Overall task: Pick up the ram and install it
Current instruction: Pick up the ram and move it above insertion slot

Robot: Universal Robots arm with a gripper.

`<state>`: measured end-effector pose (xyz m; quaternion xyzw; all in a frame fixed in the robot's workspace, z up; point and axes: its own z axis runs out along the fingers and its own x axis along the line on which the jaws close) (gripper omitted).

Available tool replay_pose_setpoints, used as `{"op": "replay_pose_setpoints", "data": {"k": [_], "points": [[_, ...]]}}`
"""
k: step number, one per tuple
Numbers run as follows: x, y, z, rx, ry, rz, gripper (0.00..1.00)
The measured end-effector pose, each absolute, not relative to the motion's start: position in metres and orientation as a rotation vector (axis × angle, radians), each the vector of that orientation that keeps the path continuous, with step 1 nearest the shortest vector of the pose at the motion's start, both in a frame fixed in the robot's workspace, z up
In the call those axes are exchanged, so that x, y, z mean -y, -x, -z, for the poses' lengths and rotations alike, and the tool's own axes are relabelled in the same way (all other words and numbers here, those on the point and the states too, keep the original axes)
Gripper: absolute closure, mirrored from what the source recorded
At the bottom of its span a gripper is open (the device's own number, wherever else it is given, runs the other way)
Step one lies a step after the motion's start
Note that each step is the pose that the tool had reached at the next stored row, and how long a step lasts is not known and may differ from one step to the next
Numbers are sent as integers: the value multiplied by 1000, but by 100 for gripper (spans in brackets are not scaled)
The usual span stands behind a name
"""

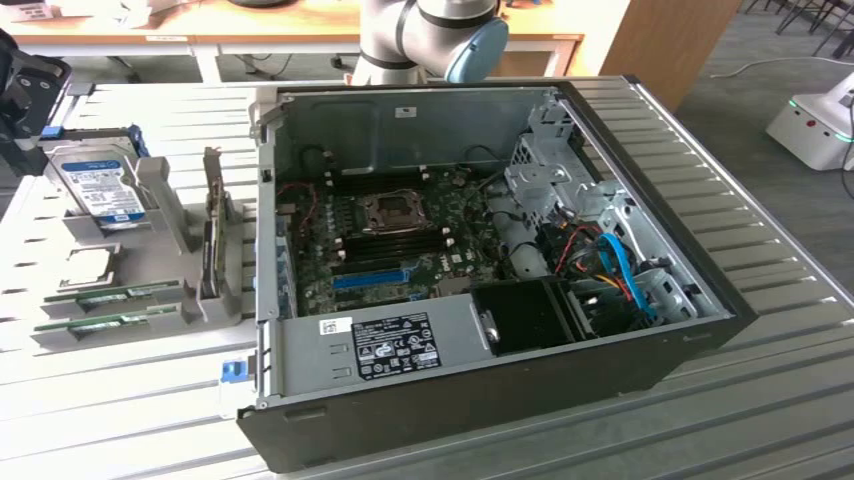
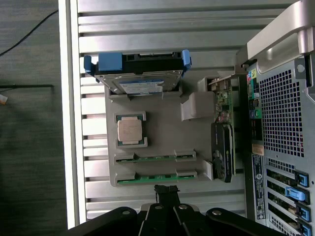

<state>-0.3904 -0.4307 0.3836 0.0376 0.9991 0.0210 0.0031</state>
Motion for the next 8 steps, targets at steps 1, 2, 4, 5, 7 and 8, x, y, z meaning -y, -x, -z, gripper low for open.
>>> {"op": "replay_pose_setpoints", "data": {"k": [1,2,4,5,7,8], "points": [[431,390,-384,-3133,-116,-66,90],[431,390,-384,-3133,-111,-66,90],[431,390,-384,-3134,-94,-66,90],[431,390,-384,-3134,-73,-66,90],[431,390,-383,-3136,-21,-66,90],[431,390,-383,-3136,7,-66,90]]}}
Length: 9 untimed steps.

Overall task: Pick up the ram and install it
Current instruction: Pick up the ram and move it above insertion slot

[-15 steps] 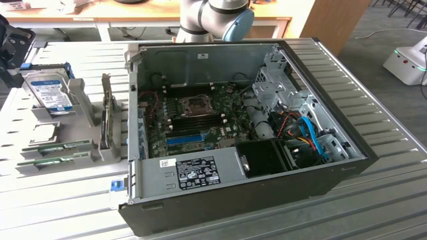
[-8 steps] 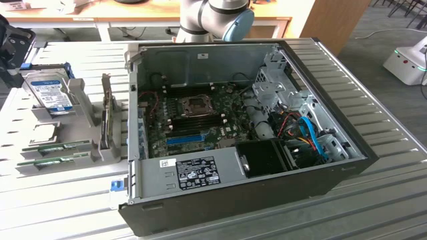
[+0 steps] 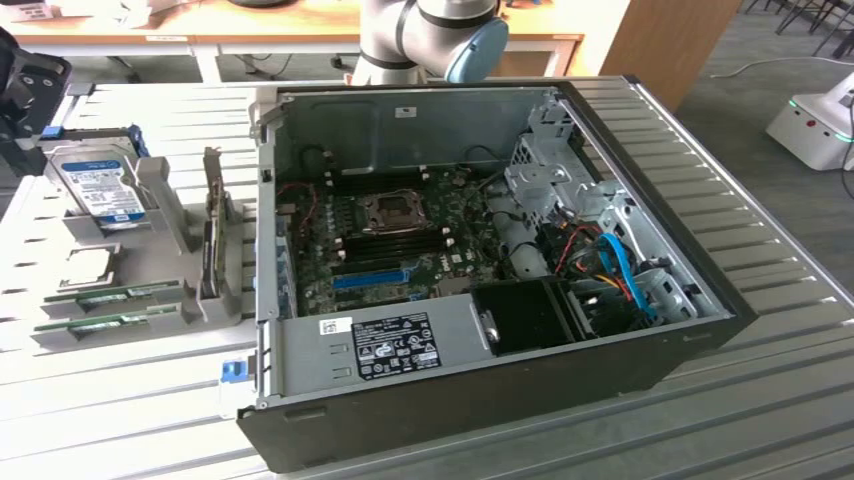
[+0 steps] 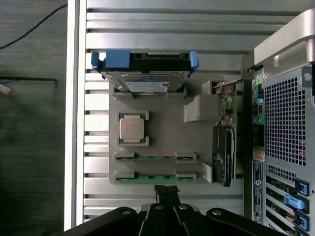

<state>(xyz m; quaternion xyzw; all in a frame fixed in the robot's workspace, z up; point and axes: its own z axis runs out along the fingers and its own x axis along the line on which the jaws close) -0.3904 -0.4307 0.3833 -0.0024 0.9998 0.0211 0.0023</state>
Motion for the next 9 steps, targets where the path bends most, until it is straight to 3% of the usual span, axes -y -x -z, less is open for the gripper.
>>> {"op": "replay_pose_setpoints", "data": {"k": [9], "points": [[431,390,-382,-3129,263,-67,90]]}}
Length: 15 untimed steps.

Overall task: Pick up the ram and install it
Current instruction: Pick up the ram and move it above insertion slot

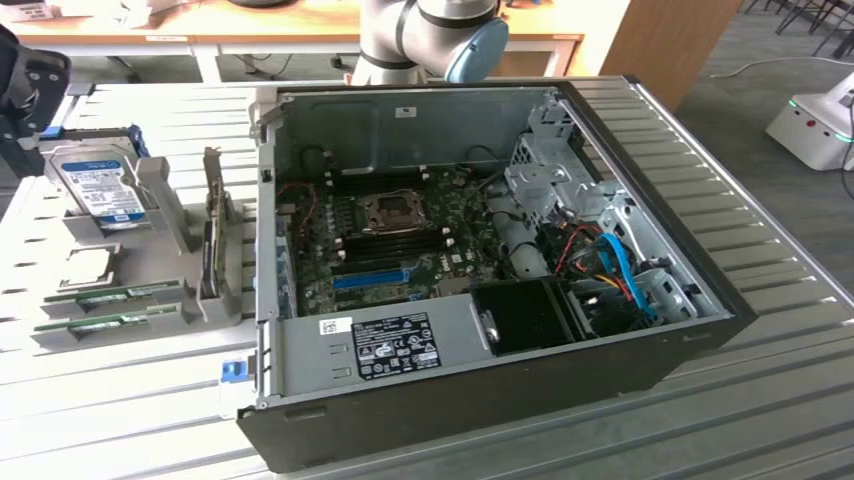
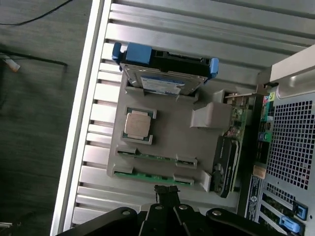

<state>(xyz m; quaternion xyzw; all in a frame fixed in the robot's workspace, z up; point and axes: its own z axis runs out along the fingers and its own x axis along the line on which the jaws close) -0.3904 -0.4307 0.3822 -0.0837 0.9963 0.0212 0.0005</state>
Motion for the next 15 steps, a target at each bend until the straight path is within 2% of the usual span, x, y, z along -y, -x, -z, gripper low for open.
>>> {"op": "replay_pose_setpoints", "data": {"k": [15], "points": [[431,390,-380,-3070,689,-66,90]]}}
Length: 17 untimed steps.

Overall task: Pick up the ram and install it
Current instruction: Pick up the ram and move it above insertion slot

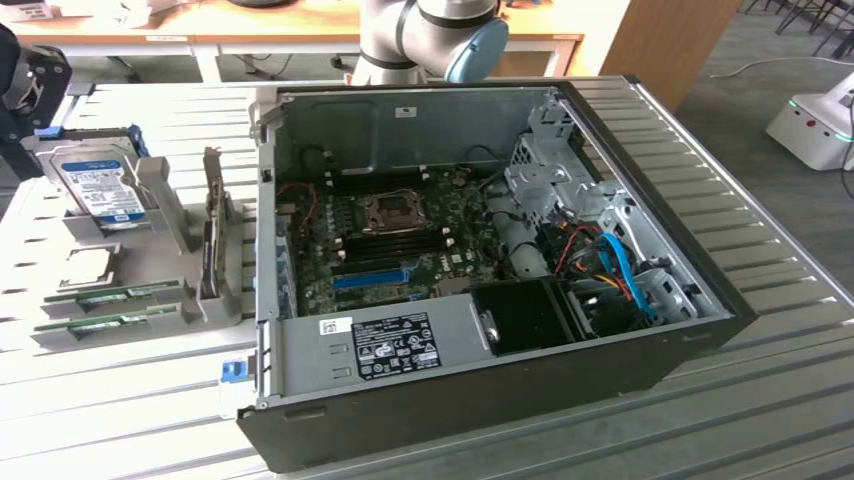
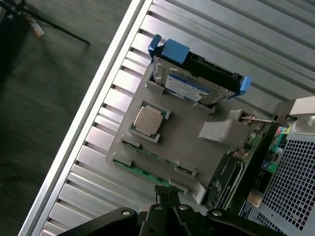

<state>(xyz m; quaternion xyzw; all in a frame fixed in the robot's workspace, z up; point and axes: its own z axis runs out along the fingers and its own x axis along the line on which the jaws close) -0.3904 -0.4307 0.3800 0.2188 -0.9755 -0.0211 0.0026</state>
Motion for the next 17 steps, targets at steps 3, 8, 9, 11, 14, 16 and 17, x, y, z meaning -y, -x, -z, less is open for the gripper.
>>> {"op": "replay_pose_setpoints", "data": {"k": [3,8,9,11,14,16,17], "points": [[431,390,-380,3039,-768,66,90],[431,390,-379,2999,-906,65,90],[431,390,-379,2990,-933,65,90],[431,390,-378,2972,-988,65,90],[431,390,-378,2943,-1067,64,90],[431,390,-377,2911,-1148,64,90],[431,390,-377,2890,-1199,64,90]]}}
